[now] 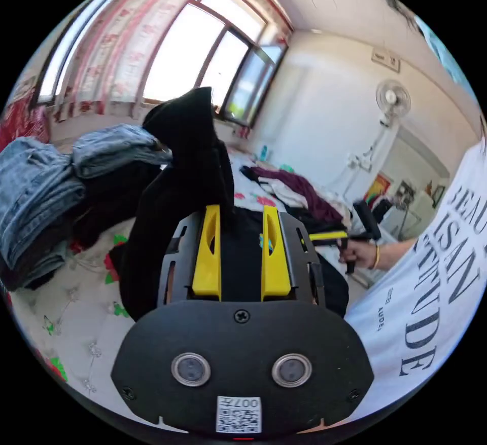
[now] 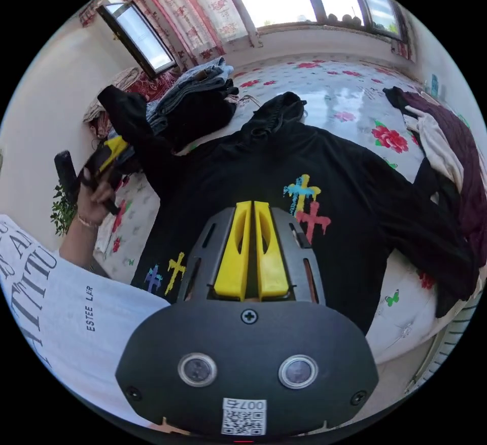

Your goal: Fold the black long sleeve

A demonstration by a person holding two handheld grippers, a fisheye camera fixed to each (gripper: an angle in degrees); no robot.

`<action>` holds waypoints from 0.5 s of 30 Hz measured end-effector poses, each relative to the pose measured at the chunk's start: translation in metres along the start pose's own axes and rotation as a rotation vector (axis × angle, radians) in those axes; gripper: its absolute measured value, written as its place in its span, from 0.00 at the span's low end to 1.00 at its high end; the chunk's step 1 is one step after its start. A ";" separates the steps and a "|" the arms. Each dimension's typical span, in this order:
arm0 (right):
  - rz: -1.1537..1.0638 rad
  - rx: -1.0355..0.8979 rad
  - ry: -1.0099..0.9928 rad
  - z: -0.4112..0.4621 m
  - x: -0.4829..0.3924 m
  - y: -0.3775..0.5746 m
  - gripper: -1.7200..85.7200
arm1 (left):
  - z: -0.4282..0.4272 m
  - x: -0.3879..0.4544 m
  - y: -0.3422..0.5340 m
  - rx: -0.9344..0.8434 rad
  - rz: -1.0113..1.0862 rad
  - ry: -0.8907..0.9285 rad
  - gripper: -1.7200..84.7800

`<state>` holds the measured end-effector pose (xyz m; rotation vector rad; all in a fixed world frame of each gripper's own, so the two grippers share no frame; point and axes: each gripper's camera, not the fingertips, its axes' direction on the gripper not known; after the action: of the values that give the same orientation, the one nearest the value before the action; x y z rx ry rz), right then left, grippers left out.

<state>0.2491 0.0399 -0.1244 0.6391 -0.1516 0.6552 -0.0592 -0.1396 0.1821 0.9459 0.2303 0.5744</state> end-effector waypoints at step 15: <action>-0.051 -0.212 0.015 0.064 0.082 -0.112 0.10 | 0.183 0.009 0.077 -0.435 -0.174 -0.397 0.18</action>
<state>0.3862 -0.0242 -0.1029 0.4321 -0.1872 0.5853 -0.0016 -0.2279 0.3505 0.5916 -0.1647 0.2504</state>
